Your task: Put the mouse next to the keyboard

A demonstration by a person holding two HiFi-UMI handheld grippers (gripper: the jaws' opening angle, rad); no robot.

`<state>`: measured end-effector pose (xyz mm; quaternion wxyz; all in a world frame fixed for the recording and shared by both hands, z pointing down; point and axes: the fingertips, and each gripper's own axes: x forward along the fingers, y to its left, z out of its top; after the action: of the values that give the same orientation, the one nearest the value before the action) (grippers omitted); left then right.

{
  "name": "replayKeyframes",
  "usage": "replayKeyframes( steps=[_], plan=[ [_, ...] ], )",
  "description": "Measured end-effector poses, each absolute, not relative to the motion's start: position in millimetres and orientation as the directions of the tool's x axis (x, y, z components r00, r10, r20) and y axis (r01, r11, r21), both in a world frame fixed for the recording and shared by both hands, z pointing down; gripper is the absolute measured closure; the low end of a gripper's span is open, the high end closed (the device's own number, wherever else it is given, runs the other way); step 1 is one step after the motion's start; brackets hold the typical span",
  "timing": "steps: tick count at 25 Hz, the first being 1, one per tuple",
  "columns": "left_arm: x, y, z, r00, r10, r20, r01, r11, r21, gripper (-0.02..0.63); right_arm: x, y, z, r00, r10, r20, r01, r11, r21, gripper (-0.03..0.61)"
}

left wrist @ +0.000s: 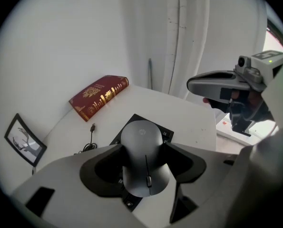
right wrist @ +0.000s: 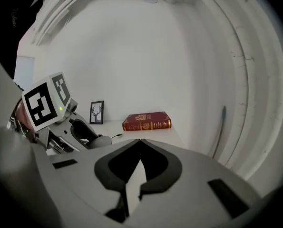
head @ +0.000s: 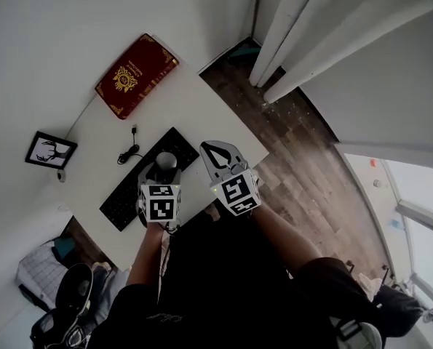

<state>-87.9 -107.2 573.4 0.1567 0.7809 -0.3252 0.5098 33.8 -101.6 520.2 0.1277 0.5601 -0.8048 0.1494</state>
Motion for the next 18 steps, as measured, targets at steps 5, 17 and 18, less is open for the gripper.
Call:
replayKeyframes(
  steps=[5,17,18],
  plan=[
    [-66,-119,574,0.301,-0.314,0.9,-0.593,-0.801,-0.082,0.33,54,-96,528,-0.29,-0.865,0.41,-0.957,0.27,-0.107,0.558],
    [-19,-131,586,0.346,-0.192,0.918,-0.201,-0.971,-0.128,0.33,95,-80,546,-0.202,-0.869,0.452,-0.978,0.157,-0.135,0.558],
    [-15,-133,587,0.348,-0.186,0.919,-0.164,-0.977,-0.135,0.33,96,-79,546,-0.198,-0.87,0.453,-0.979,0.152,-0.135,0.558]
  ],
)
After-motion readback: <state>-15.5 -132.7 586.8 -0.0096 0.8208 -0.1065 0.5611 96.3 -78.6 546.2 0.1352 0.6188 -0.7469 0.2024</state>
